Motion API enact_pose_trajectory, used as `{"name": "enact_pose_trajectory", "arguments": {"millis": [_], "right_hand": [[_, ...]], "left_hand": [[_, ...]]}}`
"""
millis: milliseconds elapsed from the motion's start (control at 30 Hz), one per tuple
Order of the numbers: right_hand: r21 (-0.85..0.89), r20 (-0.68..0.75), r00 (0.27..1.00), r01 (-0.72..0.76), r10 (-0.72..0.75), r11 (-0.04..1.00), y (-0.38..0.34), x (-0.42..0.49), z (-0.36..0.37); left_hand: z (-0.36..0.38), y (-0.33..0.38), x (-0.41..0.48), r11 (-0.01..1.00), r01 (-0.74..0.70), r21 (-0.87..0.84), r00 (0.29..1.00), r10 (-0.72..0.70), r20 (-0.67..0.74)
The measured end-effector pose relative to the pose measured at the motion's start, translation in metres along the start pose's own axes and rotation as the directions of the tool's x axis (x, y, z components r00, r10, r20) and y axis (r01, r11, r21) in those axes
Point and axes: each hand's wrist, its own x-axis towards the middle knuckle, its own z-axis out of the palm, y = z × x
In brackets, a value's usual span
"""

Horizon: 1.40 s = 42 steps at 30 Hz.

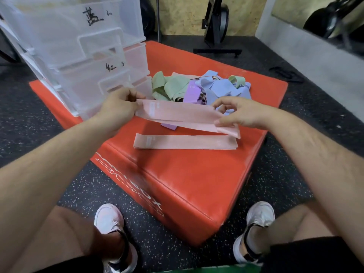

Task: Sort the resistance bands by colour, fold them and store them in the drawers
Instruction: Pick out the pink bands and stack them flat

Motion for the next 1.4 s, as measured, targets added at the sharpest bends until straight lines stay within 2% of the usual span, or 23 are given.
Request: {"name": "enact_pose_trajectory", "arguments": {"millis": [167,267,333,467,567,633,767,900,1100,1200,1333,1400], "right_hand": [[-0.013,0.023,1.0,0.004,-0.003,1.0,0.001,-0.01,0.001],[-0.156,0.062,0.995,-0.067,0.078,0.985,0.006,-0.015,-0.003],[-0.17,0.078,0.992,-0.081,0.095,0.982,0.01,-0.019,-0.005],[0.051,0.025,0.994,-0.103,0.102,0.993,0.02,-0.024,-0.013],[0.268,-0.017,0.987,-0.147,0.157,0.952,0.028,-0.025,-0.009],[0.283,-0.054,0.975,-0.191,0.214,0.94,0.036,-0.025,-0.003],[0.19,-0.042,0.964,-0.251,0.263,0.949,0.053,-0.027,0.015],[0.042,-0.096,0.966,-0.237,0.24,0.971,0.054,-0.03,0.027],[-0.036,-0.15,0.969,-0.205,0.198,0.978,0.058,-0.027,0.035],[-0.049,-0.179,0.967,-0.191,0.18,0.98,0.063,-0.026,0.037],[-0.371,-0.213,0.975,-0.141,0.064,0.918,0.069,-0.023,0.037],[-0.437,-0.191,0.98,-0.138,0.058,0.889,0.067,-0.021,0.035]], "left_hand": [[0.006,-0.005,-0.005,1.0,0.001,0.026,1.0,-0.002,0.025],[0.001,-0.006,-0.004,1.0,0.001,0.03,1.0,-0.001,0.001],[-0.004,-0.007,-0.004,1.0,0.018,0.016,1.0,-0.018,-0.006],[-0.007,-0.012,-0.006,1.0,0.02,0.018,1.0,-0.02,0.003],[-0.006,-0.022,-0.01,0.998,0.046,0.036,0.998,-0.047,0.035],[-0.006,-0.028,-0.013,0.995,0.063,0.077,0.996,-0.067,0.051],[-0.001,-0.041,-0.023,0.974,0.063,0.219,0.996,-0.077,0.055],[0.005,-0.052,-0.03,0.901,0.029,0.433,0.998,-0.049,0.035],[0.009,-0.057,-0.035,0.872,0.008,0.49,1.0,-0.015,0.011],[0.007,-0.058,-0.036,0.836,-0.034,0.548,0.997,-0.01,0.077],[0.006,-0.063,-0.038,0.784,-0.138,0.606,0.989,0.072,0.132],[0.006,-0.064,-0.036,0.745,-0.186,0.64,0.98,0.094,0.175]]}}
